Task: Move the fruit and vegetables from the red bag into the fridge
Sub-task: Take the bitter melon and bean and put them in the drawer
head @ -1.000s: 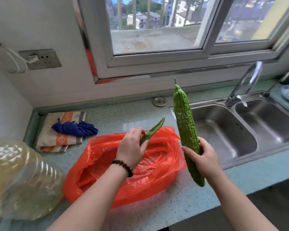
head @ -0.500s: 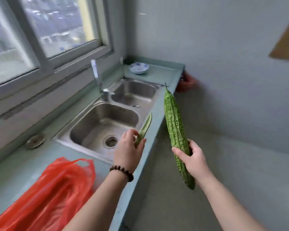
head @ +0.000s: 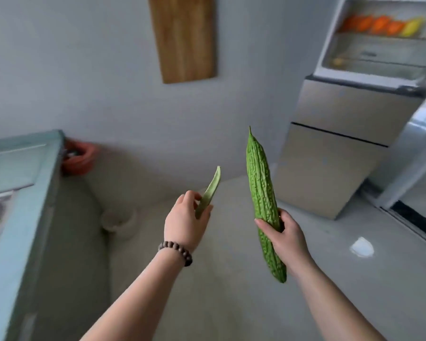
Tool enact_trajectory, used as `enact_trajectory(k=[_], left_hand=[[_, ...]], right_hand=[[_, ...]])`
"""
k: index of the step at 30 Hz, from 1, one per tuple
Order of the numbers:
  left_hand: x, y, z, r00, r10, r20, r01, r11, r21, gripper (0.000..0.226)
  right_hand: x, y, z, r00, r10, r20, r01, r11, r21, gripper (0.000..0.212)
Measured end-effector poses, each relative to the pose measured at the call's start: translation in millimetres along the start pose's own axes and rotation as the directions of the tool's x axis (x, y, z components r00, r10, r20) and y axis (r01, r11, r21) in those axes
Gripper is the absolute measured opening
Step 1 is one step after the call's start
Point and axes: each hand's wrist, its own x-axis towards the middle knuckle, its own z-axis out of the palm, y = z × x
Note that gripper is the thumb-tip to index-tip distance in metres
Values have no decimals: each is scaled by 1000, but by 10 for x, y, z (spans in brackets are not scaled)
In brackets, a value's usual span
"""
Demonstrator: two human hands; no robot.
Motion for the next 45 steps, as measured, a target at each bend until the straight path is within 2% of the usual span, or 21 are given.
enact_trajectory(k=[4,11,19,27,37,42,45], left_hand=[[463,672,753,988,104,118,-99,994,-47,24],[1143,1532,1616,954,231,190,-213,971,-109,25],[2172,2101,2444,926,317,205,-288,945,-157,24],[3840,2585,3299,928,340,152,-303,927,-223,23],[5731,3608,4236,895,435,98,-382,862,-333,23],[6383,4093,4655,869,493,36,-444,812,-380,21],[6779,4379,4848,856,516,-38,-487,778,-398,20]], right_hand=[[521,171,-830,990,8,-139,-8,1000,3,19],[1224,379,-1857,945,58,-321,-57,998,12,22],[2272,497,-2289,912,66,-405,-67,998,13,20],[4071,361,-2554,907,10,-420,-28,999,-36,24],[6258,-310,-3304,861,-151,-485,70,981,-181,24],[7190,-698,-4041,789,-333,-516,135,914,-383,30],[7800,-920,-4542,755,-441,-486,163,844,-512,40]])
